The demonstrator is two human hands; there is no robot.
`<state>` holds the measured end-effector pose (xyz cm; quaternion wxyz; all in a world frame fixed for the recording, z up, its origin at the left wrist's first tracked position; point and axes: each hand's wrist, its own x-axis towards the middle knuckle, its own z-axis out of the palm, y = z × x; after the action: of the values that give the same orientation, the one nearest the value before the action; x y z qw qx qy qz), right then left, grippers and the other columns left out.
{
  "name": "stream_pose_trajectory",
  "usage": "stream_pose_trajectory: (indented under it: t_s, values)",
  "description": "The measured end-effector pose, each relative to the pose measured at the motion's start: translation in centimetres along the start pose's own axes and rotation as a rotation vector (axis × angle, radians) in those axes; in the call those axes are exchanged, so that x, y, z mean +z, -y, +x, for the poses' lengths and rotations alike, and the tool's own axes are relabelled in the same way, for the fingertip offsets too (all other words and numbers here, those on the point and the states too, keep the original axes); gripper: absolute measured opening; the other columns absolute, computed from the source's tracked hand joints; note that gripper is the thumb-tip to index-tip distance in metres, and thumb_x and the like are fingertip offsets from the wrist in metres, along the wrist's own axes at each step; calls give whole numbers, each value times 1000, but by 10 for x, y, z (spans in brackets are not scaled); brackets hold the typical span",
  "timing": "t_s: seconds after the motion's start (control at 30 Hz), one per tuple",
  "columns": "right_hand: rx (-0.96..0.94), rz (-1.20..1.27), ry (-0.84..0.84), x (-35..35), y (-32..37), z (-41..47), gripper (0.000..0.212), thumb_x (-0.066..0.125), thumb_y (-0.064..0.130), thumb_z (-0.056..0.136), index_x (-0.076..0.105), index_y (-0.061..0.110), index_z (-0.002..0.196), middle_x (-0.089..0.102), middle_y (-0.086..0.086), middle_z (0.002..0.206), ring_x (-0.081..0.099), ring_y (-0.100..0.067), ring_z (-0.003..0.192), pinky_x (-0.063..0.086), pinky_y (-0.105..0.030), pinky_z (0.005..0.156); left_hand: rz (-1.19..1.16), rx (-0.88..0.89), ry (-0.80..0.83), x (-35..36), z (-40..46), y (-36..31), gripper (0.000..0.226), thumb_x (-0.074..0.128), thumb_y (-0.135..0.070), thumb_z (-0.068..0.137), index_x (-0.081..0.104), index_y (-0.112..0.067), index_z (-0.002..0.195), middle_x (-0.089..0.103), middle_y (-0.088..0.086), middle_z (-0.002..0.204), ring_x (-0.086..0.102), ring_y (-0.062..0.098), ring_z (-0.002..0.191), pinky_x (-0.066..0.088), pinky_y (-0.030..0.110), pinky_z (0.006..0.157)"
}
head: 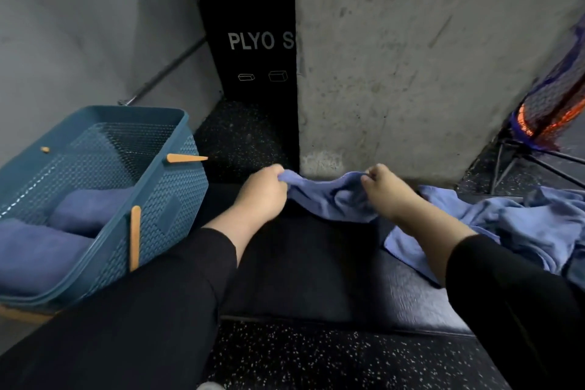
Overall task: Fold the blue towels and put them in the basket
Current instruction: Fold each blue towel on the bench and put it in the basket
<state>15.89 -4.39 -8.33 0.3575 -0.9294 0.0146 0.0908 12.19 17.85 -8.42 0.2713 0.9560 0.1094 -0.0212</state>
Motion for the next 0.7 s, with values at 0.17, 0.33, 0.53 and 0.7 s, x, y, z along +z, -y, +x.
stream_pose_trajectory:
  t_s: [0.17,0.33,0.53,0.7]
  values:
    - [-87,125,-242,-38,24,13,13,47,20,102,52,9,106,65,-19,108,66,-37,94,48,-31,64,-35,-23,-307,-41,7,-6,35,53,-33,99,55,-16,68,57,1,68,57,30,75,36,34,61]
    - [-312,271,-375,-68,50,-16,9,48,22,103,47,16,96,61,1,85,65,-27,83,55,-34,74,-559,63,-362,-72,-2,-16,32,53,-29,101,53,-17,71,58,-4,62,69,25,67,61,52,67]
    - [-512,300,-506,-92,66,-81,3,49,19,102,51,19,100,59,19,87,51,14,70,33,-2,63,-532,246,-575,-112,-48,-27,11,57,-22,99,62,-22,90,69,-6,101,64,13,97,48,19,82]
    - [-464,240,-487,-90,34,-128,5,59,22,98,56,22,94,62,13,78,54,-4,69,36,-6,61,-280,334,-522,-105,-105,-4,21,62,2,88,72,-10,102,66,-3,123,61,12,109,41,15,90]
